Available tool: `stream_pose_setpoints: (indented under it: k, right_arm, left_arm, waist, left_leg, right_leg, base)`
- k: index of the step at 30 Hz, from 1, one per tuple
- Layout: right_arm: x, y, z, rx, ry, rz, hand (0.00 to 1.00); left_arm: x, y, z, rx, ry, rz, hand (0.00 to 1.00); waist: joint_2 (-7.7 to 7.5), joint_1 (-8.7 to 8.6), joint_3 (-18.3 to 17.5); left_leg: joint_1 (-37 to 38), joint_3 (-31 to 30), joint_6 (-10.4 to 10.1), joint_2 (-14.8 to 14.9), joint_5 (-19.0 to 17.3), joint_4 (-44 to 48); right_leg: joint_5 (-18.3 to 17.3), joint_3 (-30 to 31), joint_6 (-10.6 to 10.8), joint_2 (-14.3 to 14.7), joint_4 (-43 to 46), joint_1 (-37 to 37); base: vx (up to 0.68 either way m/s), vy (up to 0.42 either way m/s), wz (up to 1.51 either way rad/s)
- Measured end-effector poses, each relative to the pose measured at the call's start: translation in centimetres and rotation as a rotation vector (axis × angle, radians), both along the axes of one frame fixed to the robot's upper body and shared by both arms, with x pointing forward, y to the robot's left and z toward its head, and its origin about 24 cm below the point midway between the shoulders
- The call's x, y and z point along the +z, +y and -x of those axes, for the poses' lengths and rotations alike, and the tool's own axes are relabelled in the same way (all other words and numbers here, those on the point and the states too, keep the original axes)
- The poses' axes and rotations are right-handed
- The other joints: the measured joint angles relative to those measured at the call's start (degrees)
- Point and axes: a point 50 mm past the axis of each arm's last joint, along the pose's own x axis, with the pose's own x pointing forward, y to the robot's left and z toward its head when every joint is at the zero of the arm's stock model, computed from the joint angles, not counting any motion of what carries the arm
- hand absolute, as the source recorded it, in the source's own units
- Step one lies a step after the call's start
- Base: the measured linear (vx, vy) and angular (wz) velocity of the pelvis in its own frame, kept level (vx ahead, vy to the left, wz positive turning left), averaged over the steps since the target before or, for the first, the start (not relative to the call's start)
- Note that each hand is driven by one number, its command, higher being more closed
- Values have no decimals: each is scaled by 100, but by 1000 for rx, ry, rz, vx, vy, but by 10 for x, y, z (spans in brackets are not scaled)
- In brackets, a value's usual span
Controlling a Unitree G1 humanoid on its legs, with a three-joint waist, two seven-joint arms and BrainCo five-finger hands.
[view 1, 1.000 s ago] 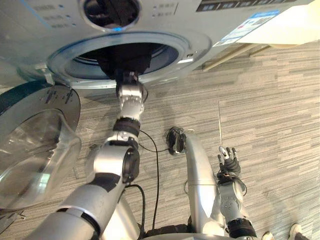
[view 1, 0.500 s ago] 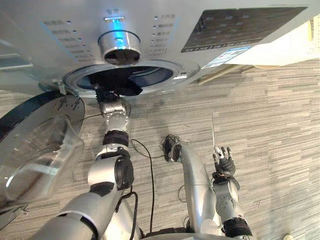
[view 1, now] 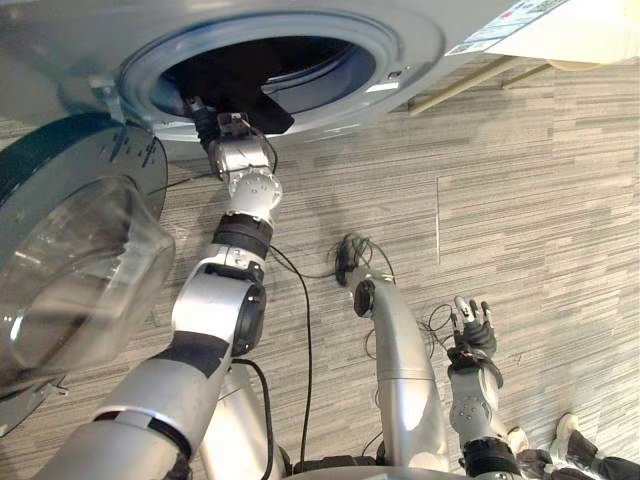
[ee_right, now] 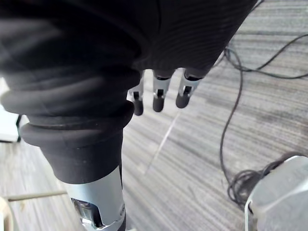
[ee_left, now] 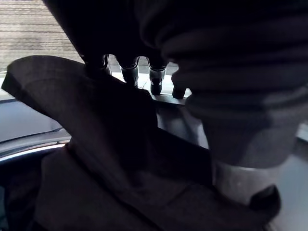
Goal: Pick up the laundry basket with both hands and put the clothes into the washing machine.
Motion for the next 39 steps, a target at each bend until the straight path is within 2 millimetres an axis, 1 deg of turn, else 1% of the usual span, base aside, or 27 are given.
stream_pose_setpoints:
  k: [1,2,3,4,5,7,9,10,12,13,14,15,16,17,18,20,22,24,29,30,32,33,34,35,36,37,39]
  right_arm:
    - [7,-3,-4,2,-31,13,0]
    - [12,-4,-7,-1,-52,18,0]
    - [13,-4,-9,0,-59,15,0]
    - [12,-3,-9,4,-50,7,0]
    - [11,-3,-9,5,-48,6,0]
    - [10,-4,-8,2,-42,2,0]
    - [10,-3,-8,7,-40,0,0]
    - [10,-2,-8,13,-41,-2,0]
    - [10,3,-10,35,-41,-3,0]
    - [10,9,-12,58,-42,-7,0]
    - [11,11,-13,63,-47,-8,0]
    - [16,10,-17,71,-68,6,0]
    - [23,13,-21,89,-96,19,0]
    - [25,16,-23,103,-104,24,0]
    - [31,24,-27,138,-127,36,0]
    - [35,33,-30,169,-145,35,0]
    - [36,33,-31,172,-146,40,0]
    - [35,34,-31,174,-143,41,0]
    - [36,33,-32,172,-146,43,0]
    - [37,34,-32,174,-148,43,0]
    - [37,34,-33,174,-150,44,0]
    - [37,33,-33,173,-151,44,0]
    - [37,33,-33,172,-151,42,0]
    - [37,32,-33,171,-151,43,0]
    - [36,31,-33,170,-147,43,0]
    - [35,31,-32,168,-143,41,0]
    - [35,30,-32,161,-144,36,0]
  left_arm:
    - [4,-5,2,17,-21,-28,0]
    - [10,-8,3,27,-43,-36,0]
    - [21,-10,3,26,-71,-23,0]
    - [22,-13,3,6,-67,9,0]
    - [22,-13,2,0,-66,4,0]
    - [26,-14,3,-11,-82,-9,0]
    - [23,-16,6,-26,-101,-15,0]
    - [22,-19,10,-46,-126,-29,0]
    - [17,-26,17,-82,-170,-57,0]
    - [13,-34,24,-109,-205,-99,0]
    - [17,-42,29,-138,-269,-155,0]
    - [32,-66,42,-213,-411,-259,0]
    - [52,-88,56,-282,-547,-320,0]
    - [62,-99,62,-310,-603,-349,0]
    - [73,-114,67,-365,-640,-379,0]
    - [74,-128,71,-419,-659,-380,0]
    - [75,-126,70,-414,-656,-382,0]
    - [73,-120,67,-394,-640,-369,0]
    - [65,-123,60,-409,-607,-408,0]
    - [65,-122,57,-409,-600,-425,0]
    - [76,-117,51,-395,-593,-465,0]
    - [89,-108,45,-367,-588,-489,0]
    - [106,-92,40,-315,-590,-518,0]
    - [115,-82,38,-285,-593,-534,0]
    - [134,-60,36,-216,-601,-556,0]
    - [140,-40,32,-152,-588,-635,0]
    - [146,-26,32,-105,-584,-641,0]
  waist:
    - [9,28,-8]
    - [-1,19,14]
    - [-6,9,55]
    - [-9,0,57]
    - [-9,0,57]
    - [-6,-89,72]
    - [-1,-189,99]
    - [-3,-202,146]
    - [4,-217,206]
    - [-3,-222,236]
    - [-8,-219,241]
    - [-8,-218,244]
    - [-7,-235,245]
    - [-6,-255,246]
    - [-5,-330,246]
    - [-4,-348,246]
    - [-4,-341,246]
    - [0,-321,248]
    - [37,-323,272]
    - [39,-321,273]
    - [39,-326,273]
    - [39,-338,273]
    - [39,-350,273]
    - [38,-366,274]
    - [38,-395,274]
    - [38,-410,275]
    - [41,-421,283]
  left_leg:
    - [114,-165,132,-71,-327,244]
    - [82,-96,320,-142,-411,157]
    - [38,-15,334,-151,-401,193]
    - [7,-18,362,-164,-421,279]
    - [-1,-18,363,-172,-422,278]
    - [-27,22,424,-273,-372,220]
    - [-27,22,490,-407,-333,215]
    - [-28,20,579,-463,-269,219]
    - [-28,18,620,-566,-241,224]
    - [-27,14,632,-615,-234,249]
    - [-27,10,633,-618,-233,265]
    - [-27,-6,634,-616,-233,304]
    - [-13,-42,634,-608,-233,345]
    - [4,-54,634,-607,-234,347]
    - [52,-74,635,-603,-238,335]
    - [116,-38,635,-525,-264,301]
    - [117,-16,596,-514,-286,246]
    - [116,24,588,-415,-281,214]
    - [116,40,580,-349,-276,221]
    - [116,47,585,-318,-274,241]
    - [116,94,613,-301,-259,244]
    - [116,141,621,-263,-265,249]
    - [115,190,622,-208,-281,265]
    - [111,209,614,-197,-287,267]
    - [108,266,614,-139,-292,276]
    - [104,284,600,-82,-301,279]
    - [39,288,594,14,-303,283]
  right_leg:
    - [12,17,1,25,-1,-119]
    - [50,47,1,13,32,-200]
    - [158,54,-30,-44,28,-244]
    - [222,57,90,-113,58,-262]
    - [224,49,91,-114,46,-268]
    - [273,37,146,-220,-2,-282]
    - [311,27,140,-360,100,-292]
    - [337,9,155,-430,174,-297]
    - [397,2,78,-551,324,-347]
    - [435,1,19,-616,455,-380]
    - [432,-2,21,-627,492,-383]
    - [432,-43,21,-666,549,-376]
    - [432,-63,21,-669,584,-345]
    - [431,-69,20,-666,585,-321]
    - [427,-83,16,-653,567,-257]
    - [419,-77,3,-574,474,-227]
    - [356,-99,35,-566,397,-236]
    - [307,-99,66,-476,278,-236]
    - [319,-96,74,-417,249,-238]
    - [329,-94,59,-396,254,-241]
    - [341,-74,45,-394,260,-282]
    - [360,-65,35,-384,254,-313]
    - [367,-62,35,-365,239,-349]
    - [377,-57,30,-360,238,-374]
    - [481,-59,-61,-335,226,-423]
    - [537,-58,-107,-279,184,-448]
    - [589,-95,-129,-250,120,-490]
  base:
    - [18,52,-21]
    - [-11,66,-23]
    - [-67,57,3]
    - [-90,51,4]
    - [-110,39,6]
    - [-80,22,12]
    - [-45,13,34]
    - [-38,-10,38]
    - [-25,-37,36]
    - [-11,-49,35]
    - [-11,-58,24]
    - [-28,-57,8]
    - [-42,-53,2]
    - [-71,-52,-1]
    - [-74,-44,-2]
    - [-163,-84,-20]
    - [-124,-60,-25]
    - [-137,-68,-25]
    - [-103,-62,-6]
    - [-78,-57,-6]
    - [-56,-40,-9]
    - [-51,-30,-22]
    - [-52,-28,-25]
    - [-55,-27,-28]
    - [-58,-30,-31]
    - [-60,-32,-32]
    - [-55,-21,-25]
